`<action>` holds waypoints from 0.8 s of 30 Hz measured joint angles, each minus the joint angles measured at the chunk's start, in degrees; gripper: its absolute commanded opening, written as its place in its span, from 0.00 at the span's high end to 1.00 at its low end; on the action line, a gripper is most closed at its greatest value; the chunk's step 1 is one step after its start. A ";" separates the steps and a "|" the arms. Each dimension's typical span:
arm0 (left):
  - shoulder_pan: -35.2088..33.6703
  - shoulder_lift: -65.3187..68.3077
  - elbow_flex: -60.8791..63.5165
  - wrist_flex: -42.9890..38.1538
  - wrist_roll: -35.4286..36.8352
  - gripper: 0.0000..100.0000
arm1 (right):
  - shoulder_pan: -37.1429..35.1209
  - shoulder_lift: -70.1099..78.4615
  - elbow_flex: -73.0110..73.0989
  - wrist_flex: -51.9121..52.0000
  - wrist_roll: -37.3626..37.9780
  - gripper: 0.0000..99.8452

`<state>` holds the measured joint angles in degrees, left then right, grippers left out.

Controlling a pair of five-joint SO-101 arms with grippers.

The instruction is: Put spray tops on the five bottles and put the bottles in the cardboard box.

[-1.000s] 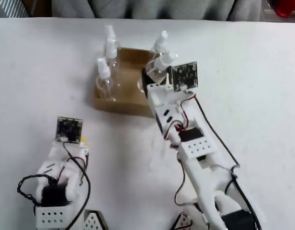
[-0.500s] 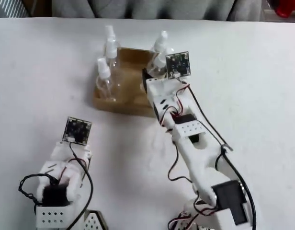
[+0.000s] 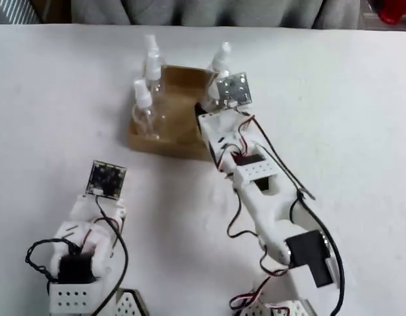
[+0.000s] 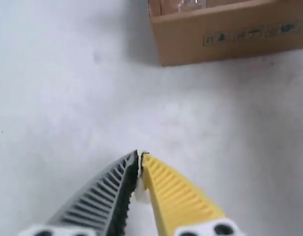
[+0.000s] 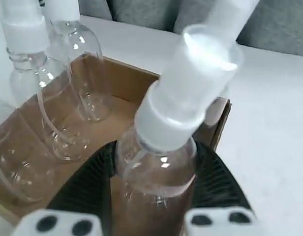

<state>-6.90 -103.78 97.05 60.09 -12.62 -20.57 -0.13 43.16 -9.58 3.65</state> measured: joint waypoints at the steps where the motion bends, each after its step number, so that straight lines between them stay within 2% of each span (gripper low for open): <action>1: 0.00 0.00 0.00 0.00 0.00 0.98 | 0.00 0.79 -0.18 0.00 0.00 0.99; 8: 0.00 0.00 0.00 0.00 -0.09 0.98 | 0.00 2.81 -1.58 -0.09 0.53 0.99; 14: 0.00 0.00 0.00 0.00 -0.09 0.98 | 0.00 3.25 -1.58 -0.35 6.59 0.99; 24: 0.00 0.00 0.00 0.00 -0.09 0.98 | -0.09 3.25 -1.58 -0.44 7.65 0.99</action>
<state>-6.90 -103.78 97.05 60.09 -12.70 -20.66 3.12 41.58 -10.02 11.30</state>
